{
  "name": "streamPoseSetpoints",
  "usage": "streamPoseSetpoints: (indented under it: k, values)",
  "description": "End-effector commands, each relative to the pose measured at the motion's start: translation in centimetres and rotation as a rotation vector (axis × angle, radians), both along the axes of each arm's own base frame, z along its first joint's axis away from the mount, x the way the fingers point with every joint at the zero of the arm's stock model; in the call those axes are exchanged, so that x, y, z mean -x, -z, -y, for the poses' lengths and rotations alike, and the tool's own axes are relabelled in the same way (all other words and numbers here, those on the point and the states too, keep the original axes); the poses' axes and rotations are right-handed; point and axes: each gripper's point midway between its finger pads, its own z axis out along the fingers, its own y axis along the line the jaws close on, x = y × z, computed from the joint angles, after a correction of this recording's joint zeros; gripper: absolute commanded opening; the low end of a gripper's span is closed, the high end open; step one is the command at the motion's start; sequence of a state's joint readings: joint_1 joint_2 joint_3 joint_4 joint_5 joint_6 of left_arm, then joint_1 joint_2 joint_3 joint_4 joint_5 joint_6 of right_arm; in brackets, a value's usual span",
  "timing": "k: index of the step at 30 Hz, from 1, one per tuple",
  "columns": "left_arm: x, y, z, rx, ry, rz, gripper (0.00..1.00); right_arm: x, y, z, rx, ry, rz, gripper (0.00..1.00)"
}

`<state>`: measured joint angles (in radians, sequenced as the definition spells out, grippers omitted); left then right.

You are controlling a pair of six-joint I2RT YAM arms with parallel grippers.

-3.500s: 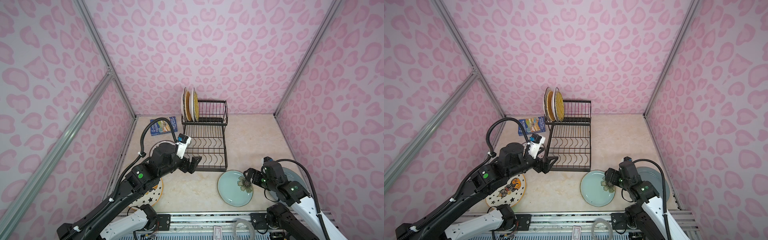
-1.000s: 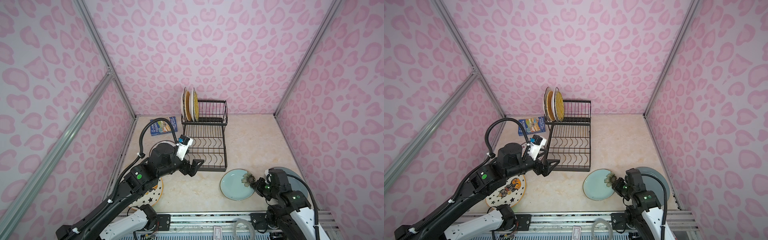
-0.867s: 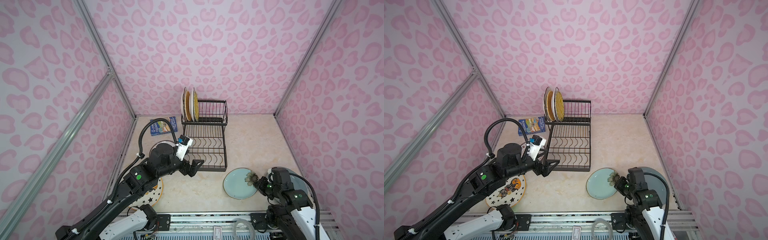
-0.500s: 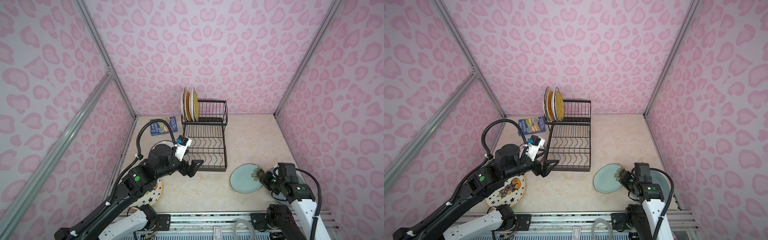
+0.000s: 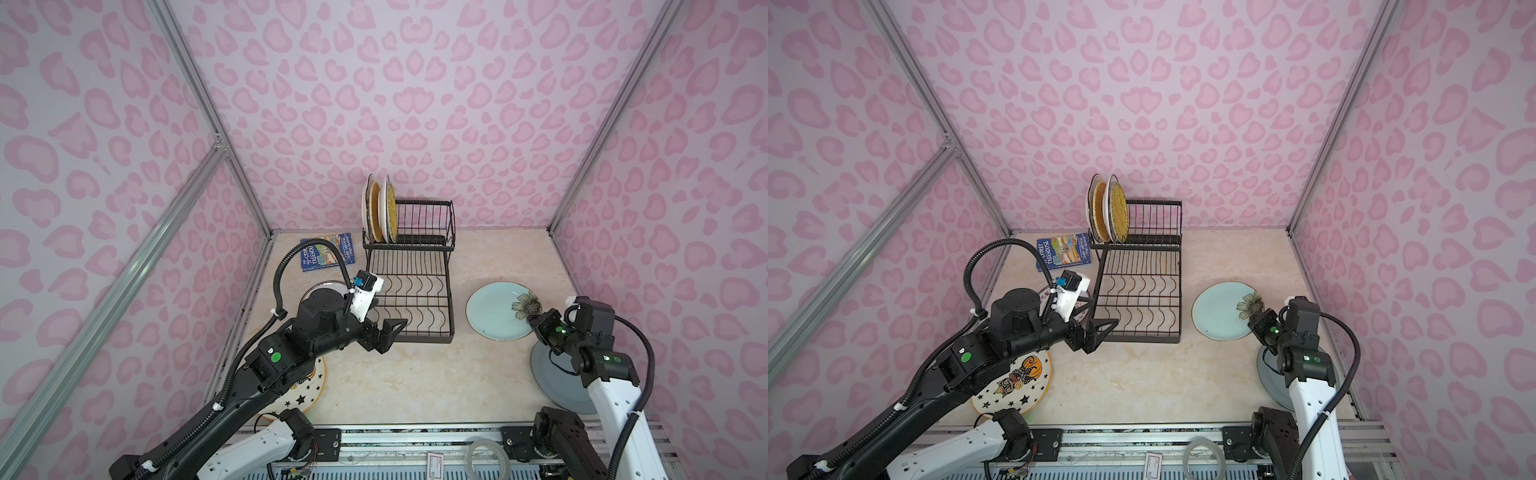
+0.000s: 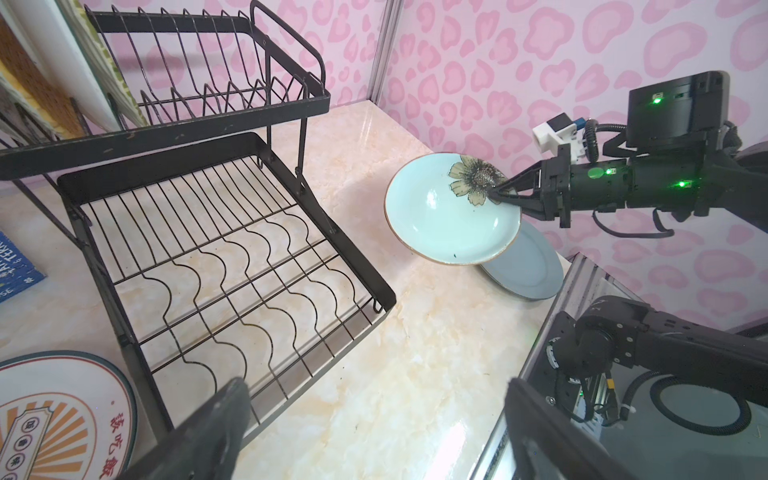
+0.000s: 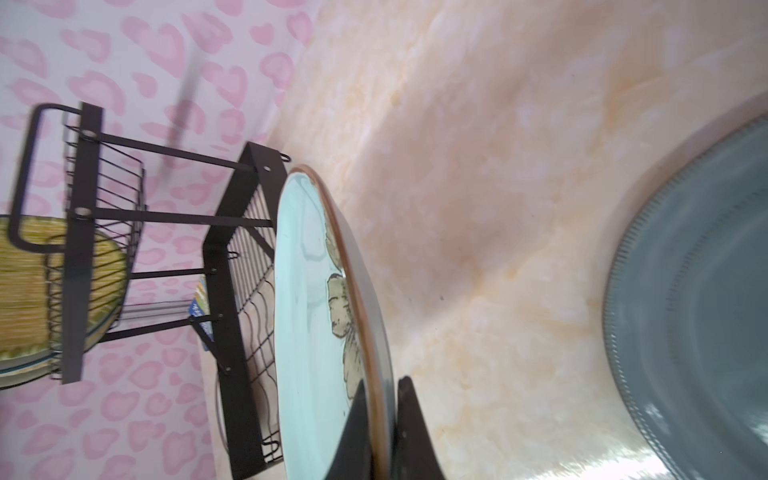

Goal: Load the plates into the dish rack
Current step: 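Lift the teal plate upright with the right gripper while the left gripper reaches toward it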

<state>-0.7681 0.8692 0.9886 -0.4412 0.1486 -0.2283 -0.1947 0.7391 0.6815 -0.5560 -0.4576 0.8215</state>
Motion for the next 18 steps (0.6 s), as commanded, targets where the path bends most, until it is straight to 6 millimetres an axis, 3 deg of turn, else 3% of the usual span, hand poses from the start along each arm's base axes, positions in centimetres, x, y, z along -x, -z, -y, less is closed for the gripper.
streamPoseSetpoints:
  k: [1,4,8,11,18]
  values:
    - [-0.7,-0.8,0.4,0.064,-0.032,-0.005,0.97,-2.3,-5.5,-1.0,-0.081,-0.026,0.212,0.0]
    - [-2.0,-0.9,0.2,0.194,-0.15,-0.091,0.97,-2.7,-7.0,-1.7,-0.133,-0.041,0.263,0.0]
    - [-3.2,0.0,1.5,0.427,-0.234,-0.262,0.99,-2.9,-8.3,-4.2,-0.181,-0.084,0.307,0.0]
    - [-3.7,0.9,3.5,0.532,-0.248,-0.372,0.99,-2.9,-8.9,-6.5,-0.183,-0.122,0.321,0.0]
    - [-3.3,3.9,8.3,0.622,-0.346,-0.543,0.99,-3.3,-8.0,-10.6,-0.233,-0.172,0.314,0.0]
